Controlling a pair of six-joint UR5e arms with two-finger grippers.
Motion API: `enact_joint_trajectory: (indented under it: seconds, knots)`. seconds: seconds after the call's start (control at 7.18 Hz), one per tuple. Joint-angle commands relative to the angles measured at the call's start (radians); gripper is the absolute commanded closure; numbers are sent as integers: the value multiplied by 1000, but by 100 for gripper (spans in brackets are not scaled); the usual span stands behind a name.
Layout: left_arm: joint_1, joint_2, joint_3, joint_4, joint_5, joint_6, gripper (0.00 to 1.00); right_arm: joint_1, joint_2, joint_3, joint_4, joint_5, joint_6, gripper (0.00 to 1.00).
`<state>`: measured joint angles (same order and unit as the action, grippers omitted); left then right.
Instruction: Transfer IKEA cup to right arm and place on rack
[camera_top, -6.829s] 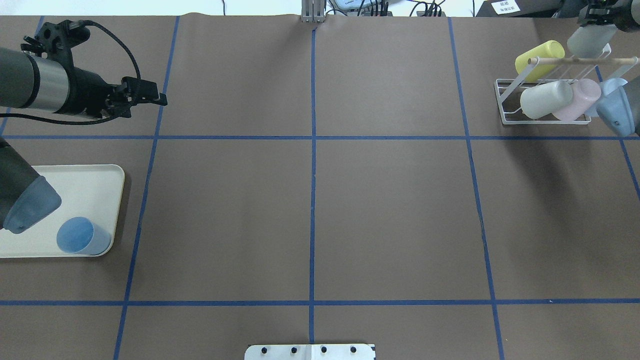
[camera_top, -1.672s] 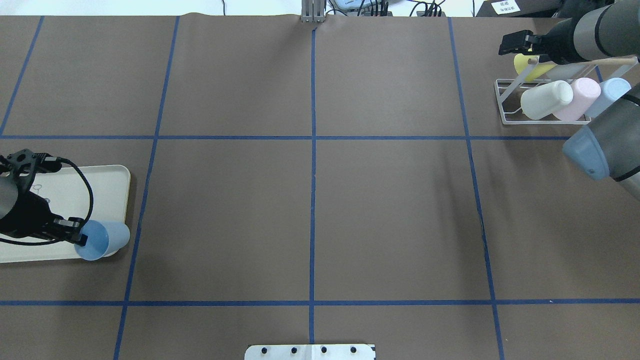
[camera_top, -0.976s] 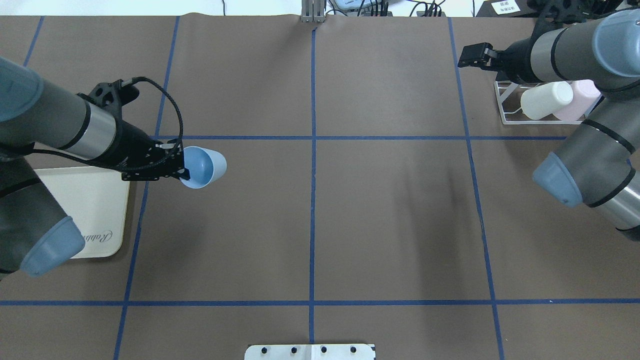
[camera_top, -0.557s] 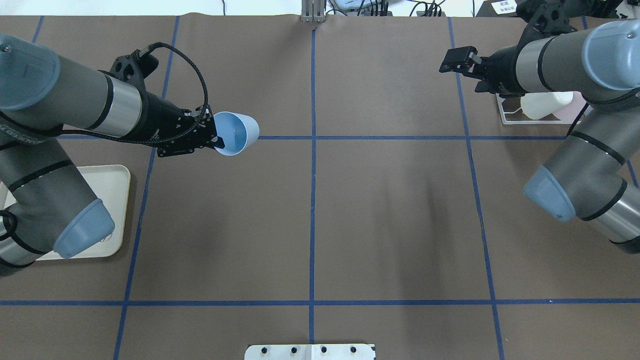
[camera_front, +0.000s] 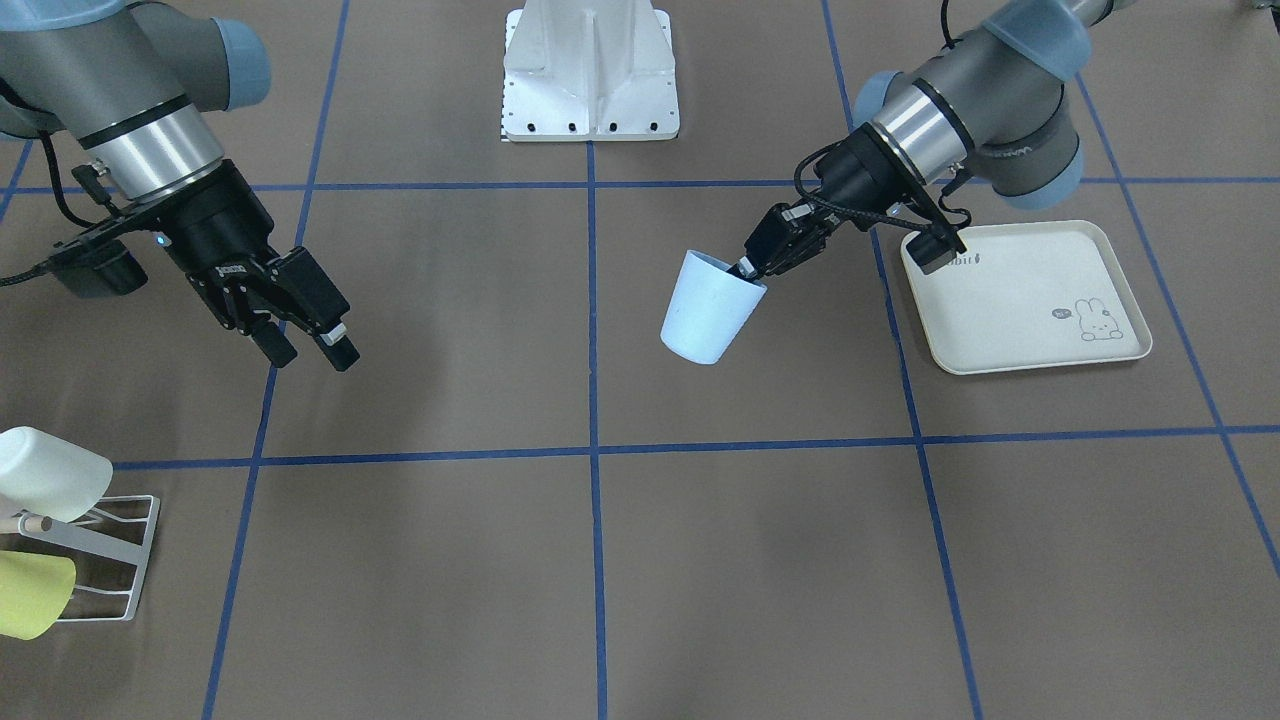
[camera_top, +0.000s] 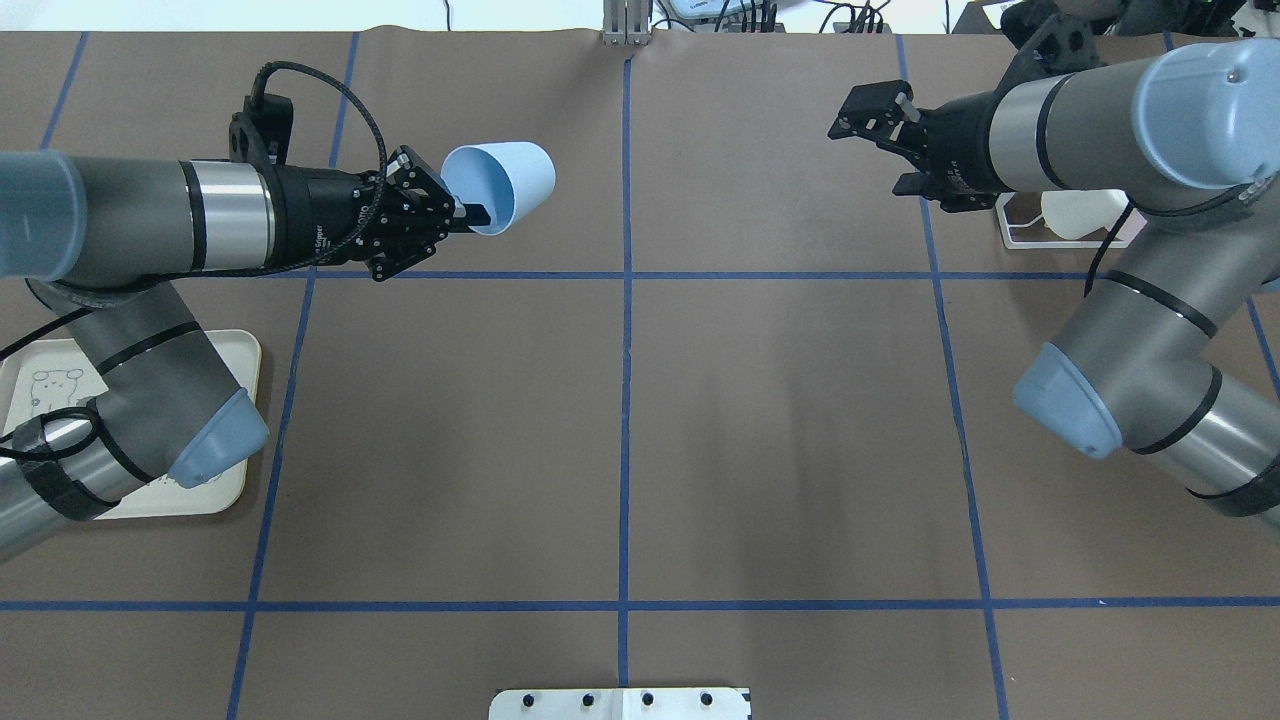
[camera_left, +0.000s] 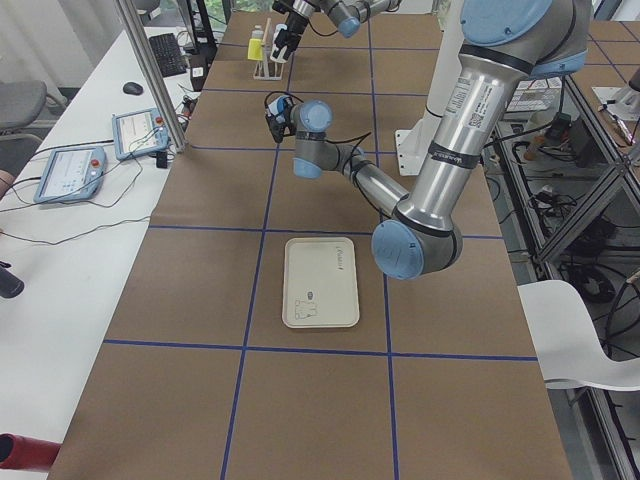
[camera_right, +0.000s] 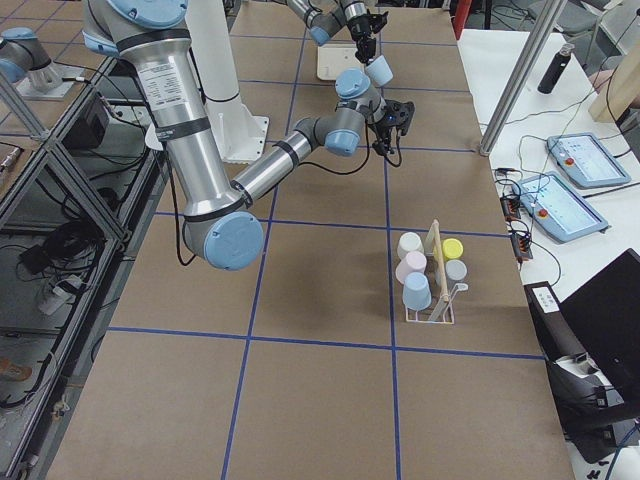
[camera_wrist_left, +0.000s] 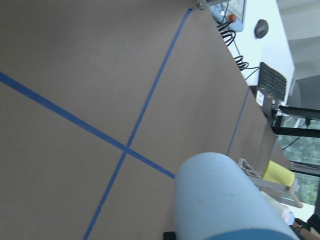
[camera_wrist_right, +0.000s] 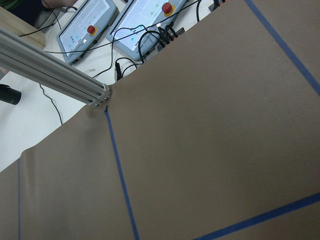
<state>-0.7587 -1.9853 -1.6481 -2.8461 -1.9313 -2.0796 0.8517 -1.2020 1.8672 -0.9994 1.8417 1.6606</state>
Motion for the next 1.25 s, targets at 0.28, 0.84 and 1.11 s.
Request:
enact_joint_trajectory:
  seconds: [0.28, 0.84, 1.11]
  knots:
    - [82, -61, 128, -354, 165, -168, 100, -74, 71, -16, 247, 1, 463, 0]
    - [133, -87, 132, -432, 227, -244, 100, -106, 140, -26, 328, -7, 745, 0]
    - [144, -102, 129, -435, 241, -247, 100, -128, 142, -39, 377, -12, 792, 0]
